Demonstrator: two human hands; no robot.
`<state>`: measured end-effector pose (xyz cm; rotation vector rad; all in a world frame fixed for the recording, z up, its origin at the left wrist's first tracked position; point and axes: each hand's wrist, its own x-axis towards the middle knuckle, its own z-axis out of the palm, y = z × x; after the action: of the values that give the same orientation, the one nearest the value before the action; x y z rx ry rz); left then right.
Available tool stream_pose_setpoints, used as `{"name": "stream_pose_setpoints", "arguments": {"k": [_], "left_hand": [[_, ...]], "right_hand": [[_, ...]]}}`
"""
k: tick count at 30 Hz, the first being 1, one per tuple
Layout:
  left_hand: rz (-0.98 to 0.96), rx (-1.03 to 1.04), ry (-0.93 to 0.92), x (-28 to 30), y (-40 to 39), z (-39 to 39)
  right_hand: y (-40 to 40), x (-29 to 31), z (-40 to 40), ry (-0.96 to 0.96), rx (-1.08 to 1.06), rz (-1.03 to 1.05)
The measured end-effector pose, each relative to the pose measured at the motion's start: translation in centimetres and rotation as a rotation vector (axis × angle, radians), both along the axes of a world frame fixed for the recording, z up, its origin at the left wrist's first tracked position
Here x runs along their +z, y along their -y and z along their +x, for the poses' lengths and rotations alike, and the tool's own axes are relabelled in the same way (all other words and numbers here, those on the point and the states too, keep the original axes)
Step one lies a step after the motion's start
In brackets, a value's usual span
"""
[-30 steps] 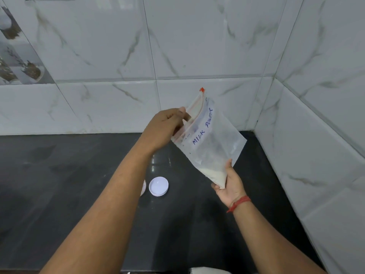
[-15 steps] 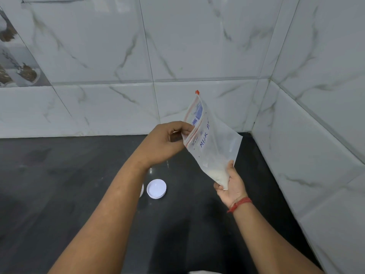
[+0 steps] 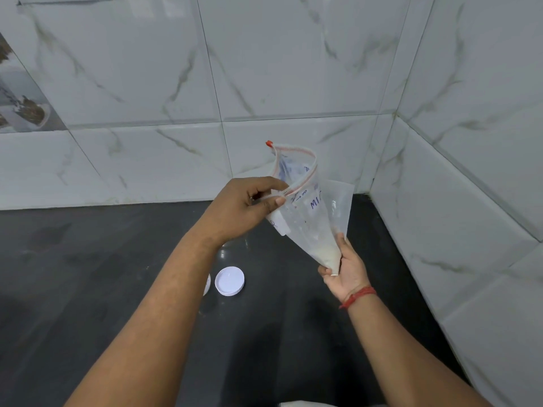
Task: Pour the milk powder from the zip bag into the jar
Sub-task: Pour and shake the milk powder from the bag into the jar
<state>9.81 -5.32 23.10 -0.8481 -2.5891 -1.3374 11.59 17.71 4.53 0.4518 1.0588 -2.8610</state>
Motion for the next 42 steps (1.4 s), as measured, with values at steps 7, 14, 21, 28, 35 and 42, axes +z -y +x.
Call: {"name": "stream_pose_setpoints", "arguments": {"k": [7, 14, 21, 28, 35, 42], "left_hand": [[-0.09, 0.06, -0.24, 0.3, -0.6, -0.1], [-0.155, 0.107, -0.217, -0.2, -1.0, -0.8], [-0.201, 0.23, -0.024, -0.4, -1.7, -1.2], [-0.144, 0.209, -0.045, -0.9, -2.4, -1.7], [-0.184, 0.103, -0.132, -1.7, -1.7, -2.0], [-0.245, 0.268, -0.304, -2.9, -0.1, -2.1]], "right_hand": [[-0.1, 0.3, -0.3, 0.01, -0.024, -0.02], [-0.9, -0.6, -0.5, 0.056, 0.043, 0.025], [-1.2, -1.2, -0.8, 0.056, -0.024, 0.06], [-1.6, -1.1, -1.1, 0.01, -0.012, 0.083], [-1.7, -1.1, -1.0, 0.032, 0.038, 0.098], [-0.7, -0.4, -1.8, 0.087, 0.087, 0.134]]}}
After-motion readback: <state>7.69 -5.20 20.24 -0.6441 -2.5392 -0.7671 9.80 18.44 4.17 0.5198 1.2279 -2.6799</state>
